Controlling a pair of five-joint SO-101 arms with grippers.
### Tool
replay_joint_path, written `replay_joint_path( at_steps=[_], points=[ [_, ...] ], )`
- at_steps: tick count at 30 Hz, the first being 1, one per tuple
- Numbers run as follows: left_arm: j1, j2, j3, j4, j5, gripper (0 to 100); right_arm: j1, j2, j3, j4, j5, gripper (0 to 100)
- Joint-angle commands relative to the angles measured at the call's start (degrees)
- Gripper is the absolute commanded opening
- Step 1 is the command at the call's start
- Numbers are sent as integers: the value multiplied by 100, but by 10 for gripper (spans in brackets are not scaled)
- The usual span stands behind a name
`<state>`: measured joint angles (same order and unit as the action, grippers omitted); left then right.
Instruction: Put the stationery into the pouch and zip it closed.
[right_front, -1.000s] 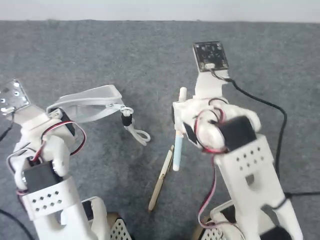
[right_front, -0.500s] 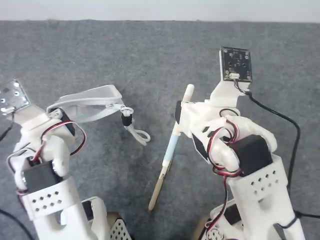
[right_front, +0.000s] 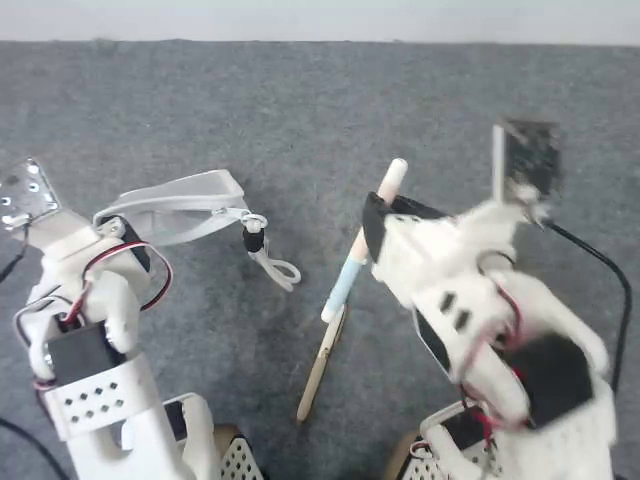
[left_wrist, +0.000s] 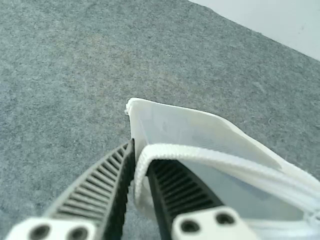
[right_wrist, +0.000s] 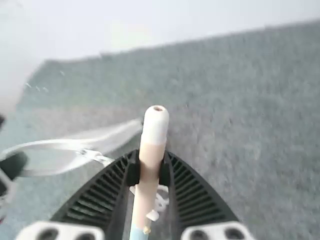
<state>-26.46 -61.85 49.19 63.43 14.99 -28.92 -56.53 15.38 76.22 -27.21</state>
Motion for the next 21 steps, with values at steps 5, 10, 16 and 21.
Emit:
replay_joint_path(
  at_steps=[5, 10, 16, 21],
  points=[
    [-18, -53, -75, -202, 79, 12, -505, -778, -35, -505, -70, 6],
    [-18, -53, -66, -202, 79, 12, -1305, -840, 484, -1578, -70, 6],
    [-18, -53, -75, -202, 79, 12, -1578, -840, 1609, -3530, -62, 6],
    [-18, -53, -84, -202, 79, 12, -1578, -840, 2347, -5051, -35, 6]
  ],
)
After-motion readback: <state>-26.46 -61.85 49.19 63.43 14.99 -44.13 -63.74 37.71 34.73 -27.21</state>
